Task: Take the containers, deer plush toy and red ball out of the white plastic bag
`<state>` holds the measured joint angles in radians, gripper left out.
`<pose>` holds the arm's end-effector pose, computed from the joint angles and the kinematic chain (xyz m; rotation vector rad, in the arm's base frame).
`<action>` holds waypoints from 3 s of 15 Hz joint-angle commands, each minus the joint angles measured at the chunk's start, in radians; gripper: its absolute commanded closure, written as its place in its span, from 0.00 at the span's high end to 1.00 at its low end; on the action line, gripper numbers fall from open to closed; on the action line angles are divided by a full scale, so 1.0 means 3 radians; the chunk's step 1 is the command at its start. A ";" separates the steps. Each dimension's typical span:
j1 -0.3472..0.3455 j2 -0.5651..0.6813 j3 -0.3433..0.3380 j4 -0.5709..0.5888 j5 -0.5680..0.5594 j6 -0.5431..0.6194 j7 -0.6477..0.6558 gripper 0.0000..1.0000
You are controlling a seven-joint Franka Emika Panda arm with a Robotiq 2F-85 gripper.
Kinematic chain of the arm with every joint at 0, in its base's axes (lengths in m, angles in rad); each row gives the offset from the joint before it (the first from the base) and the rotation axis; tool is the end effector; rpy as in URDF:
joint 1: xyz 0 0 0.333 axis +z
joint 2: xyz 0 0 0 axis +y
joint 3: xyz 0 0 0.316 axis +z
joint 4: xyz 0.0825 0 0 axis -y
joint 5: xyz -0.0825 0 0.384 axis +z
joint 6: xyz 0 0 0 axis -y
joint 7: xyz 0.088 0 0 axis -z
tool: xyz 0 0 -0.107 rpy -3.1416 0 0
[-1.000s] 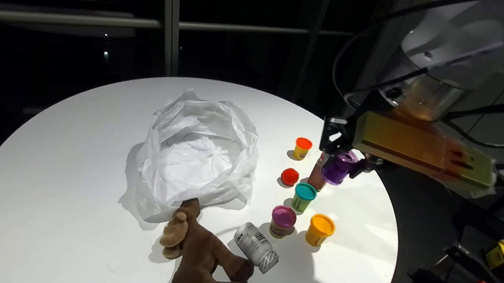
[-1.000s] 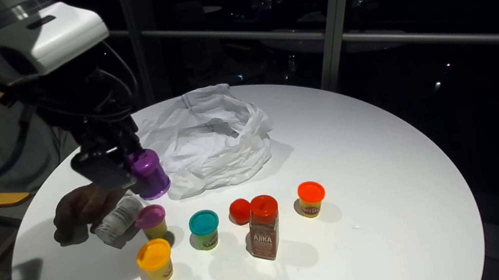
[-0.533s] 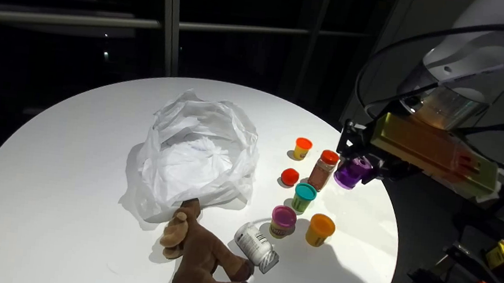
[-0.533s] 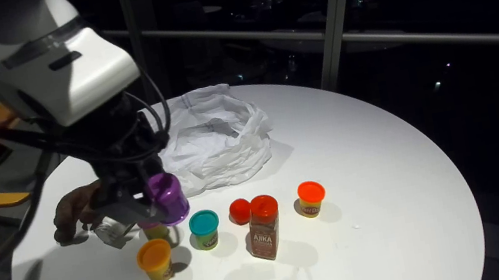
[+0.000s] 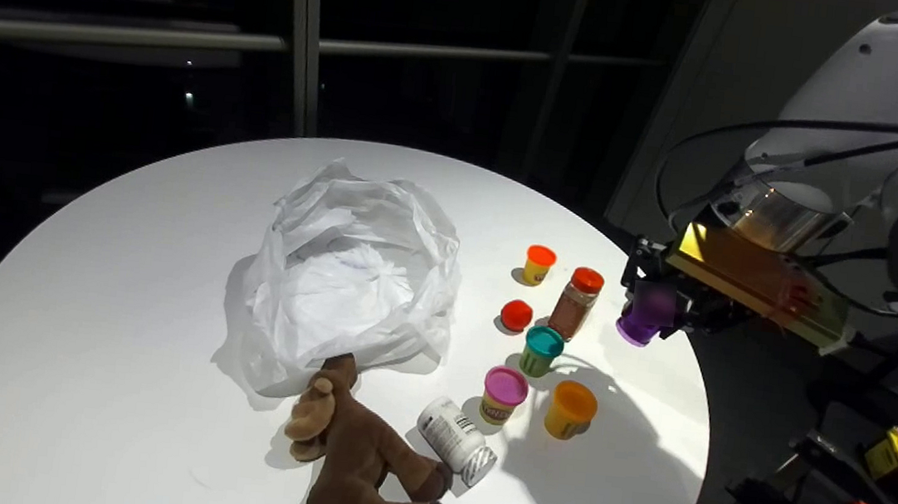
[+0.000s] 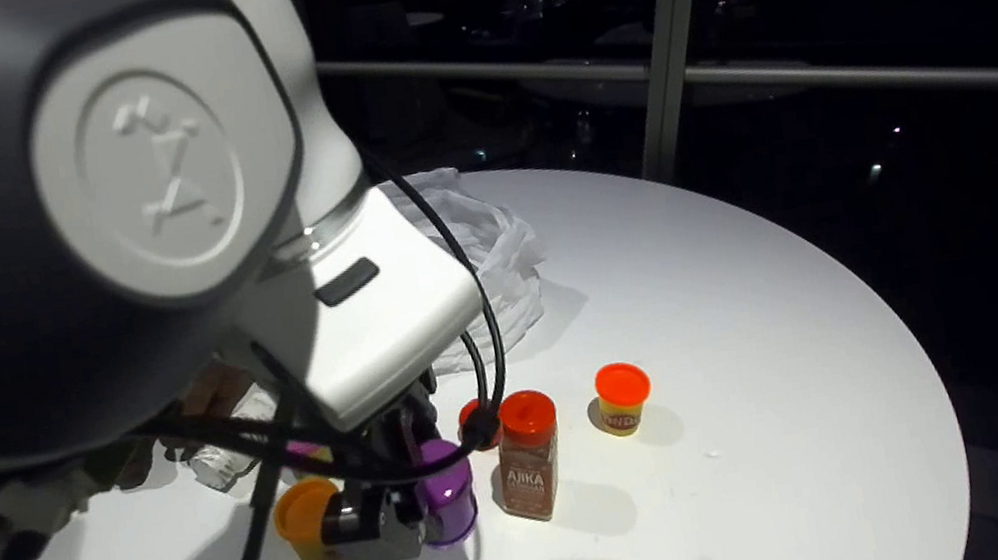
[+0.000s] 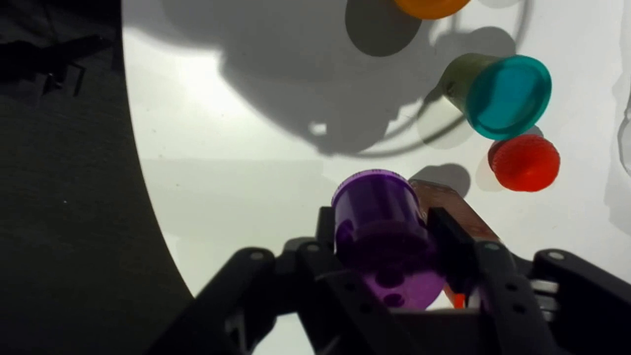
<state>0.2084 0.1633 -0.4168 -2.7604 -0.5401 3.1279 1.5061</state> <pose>0.3931 -0.0454 0.1875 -2.5958 1.7063 -0.3605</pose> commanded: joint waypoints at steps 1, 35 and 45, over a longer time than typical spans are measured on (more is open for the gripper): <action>-0.0567 0.0092 0.0516 0.0001 0.0241 0.0029 -0.0342 0.25; -0.0223 0.1301 0.0315 0.1046 0.2060 -0.0362 -0.2292 0.81; 0.0796 0.0109 -0.0683 0.0088 0.1956 -0.0148 -0.2302 1.00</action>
<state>0.3249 0.3780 -0.4968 -2.6439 0.0979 3.1112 0.8334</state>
